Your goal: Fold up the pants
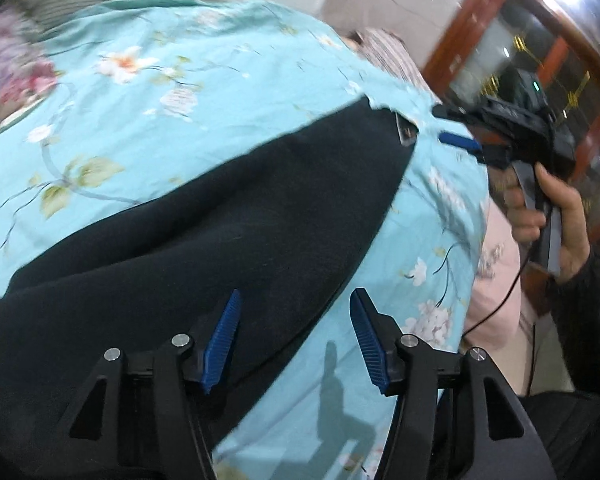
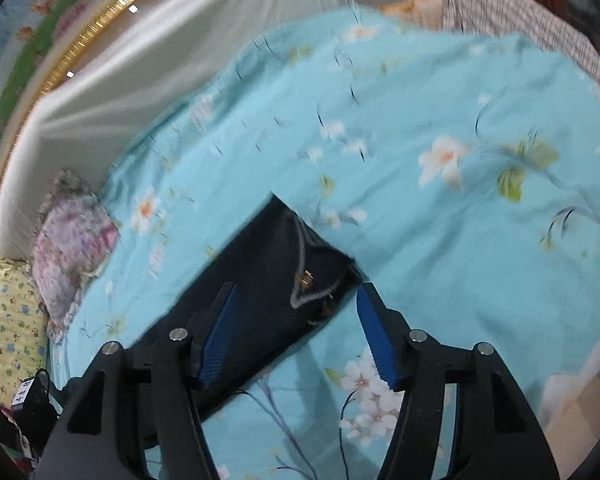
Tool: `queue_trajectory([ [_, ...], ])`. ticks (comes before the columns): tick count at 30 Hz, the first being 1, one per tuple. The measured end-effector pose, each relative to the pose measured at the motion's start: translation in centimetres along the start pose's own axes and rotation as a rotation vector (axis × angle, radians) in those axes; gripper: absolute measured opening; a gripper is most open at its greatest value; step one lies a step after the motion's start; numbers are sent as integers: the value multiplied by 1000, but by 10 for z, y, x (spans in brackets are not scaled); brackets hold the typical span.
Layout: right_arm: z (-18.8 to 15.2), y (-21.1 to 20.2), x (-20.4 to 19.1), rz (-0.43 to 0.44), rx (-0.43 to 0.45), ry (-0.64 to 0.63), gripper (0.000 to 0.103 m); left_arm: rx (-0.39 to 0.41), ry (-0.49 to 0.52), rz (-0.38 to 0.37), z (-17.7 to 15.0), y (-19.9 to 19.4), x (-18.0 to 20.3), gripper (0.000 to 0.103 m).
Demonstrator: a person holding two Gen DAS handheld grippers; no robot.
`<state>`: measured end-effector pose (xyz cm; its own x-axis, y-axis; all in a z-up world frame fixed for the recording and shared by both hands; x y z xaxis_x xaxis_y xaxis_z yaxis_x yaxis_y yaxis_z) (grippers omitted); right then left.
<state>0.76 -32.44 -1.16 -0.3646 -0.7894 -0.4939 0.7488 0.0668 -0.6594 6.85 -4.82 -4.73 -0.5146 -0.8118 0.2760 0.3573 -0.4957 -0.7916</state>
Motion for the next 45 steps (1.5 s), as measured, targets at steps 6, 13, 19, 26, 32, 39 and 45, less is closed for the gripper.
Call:
queue_trajectory([
  [6,-12,-9,-41,131,-12,-74,62,78,-171,25,-22,-35,-18,62],
  [13,-58,15,-109,279,-129,-214,62,158,-402,71,-61,-84,-54,62],
  [19,-118,25,-167,397,-213,-378,62,258,-605,157,-96,-134,-104,62],
  [26,-178,33,-222,458,-274,-612,62,309,-799,246,-132,-166,-156,62],
  [32,-216,34,-251,467,-291,-782,62,301,-872,325,-154,-178,-181,62],
  [39,-243,44,-264,437,-304,-950,62,277,-954,379,-169,-178,-204,62],
  [45,-264,63,-270,347,-300,-1131,62,277,-985,402,-168,-176,-218,62],
])
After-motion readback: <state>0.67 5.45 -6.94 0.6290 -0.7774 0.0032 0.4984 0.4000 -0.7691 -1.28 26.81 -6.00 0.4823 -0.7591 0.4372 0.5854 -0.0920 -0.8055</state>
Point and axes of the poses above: each gripper's, at about its wrist camera, not at the fingertips, and y roughly the way its jaws point, x to its right, z to its top, the point moved 7 cm from there along y, roughly the way its jaws point, and after that the axes turned 5 degrees about z, right-handed, at the moved point
